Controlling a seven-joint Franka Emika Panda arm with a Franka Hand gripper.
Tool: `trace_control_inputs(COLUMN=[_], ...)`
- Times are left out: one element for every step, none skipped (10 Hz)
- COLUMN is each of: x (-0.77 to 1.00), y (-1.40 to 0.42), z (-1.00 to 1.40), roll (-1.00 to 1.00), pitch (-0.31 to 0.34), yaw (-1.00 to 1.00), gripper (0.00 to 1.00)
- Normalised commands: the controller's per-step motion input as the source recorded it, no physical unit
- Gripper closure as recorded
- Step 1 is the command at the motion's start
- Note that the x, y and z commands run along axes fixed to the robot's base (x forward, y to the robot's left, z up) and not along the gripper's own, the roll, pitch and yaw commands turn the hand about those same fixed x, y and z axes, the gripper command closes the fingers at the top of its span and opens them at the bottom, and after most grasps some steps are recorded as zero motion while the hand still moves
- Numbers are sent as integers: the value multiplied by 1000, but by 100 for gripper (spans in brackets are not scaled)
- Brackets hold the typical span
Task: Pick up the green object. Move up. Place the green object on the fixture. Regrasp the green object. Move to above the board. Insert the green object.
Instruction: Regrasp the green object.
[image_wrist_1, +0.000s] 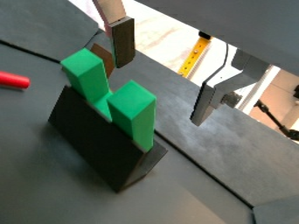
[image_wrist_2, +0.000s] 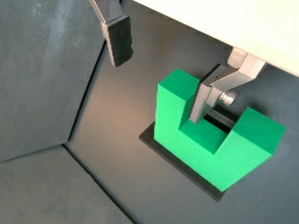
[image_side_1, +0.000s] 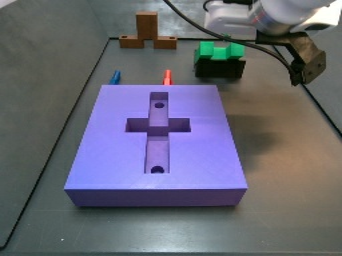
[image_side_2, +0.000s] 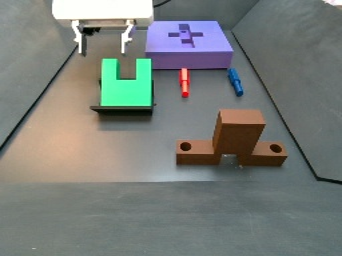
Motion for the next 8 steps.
trace_control_inputs(x=[231,146,0,0,-26,0,0,0], y=[26,91,177,191,174,60,0,0], z=[-311,-343,-217,-191,-160,-226,-326,-257], roll=[-3,-20,0,0,0,0,0,-3], pitch=[3,0,29,83,74,0,0,-37], yaw=[194,109,51,29,23,49,83,66], gripper=[0,0,0,0,0,0,0,0])
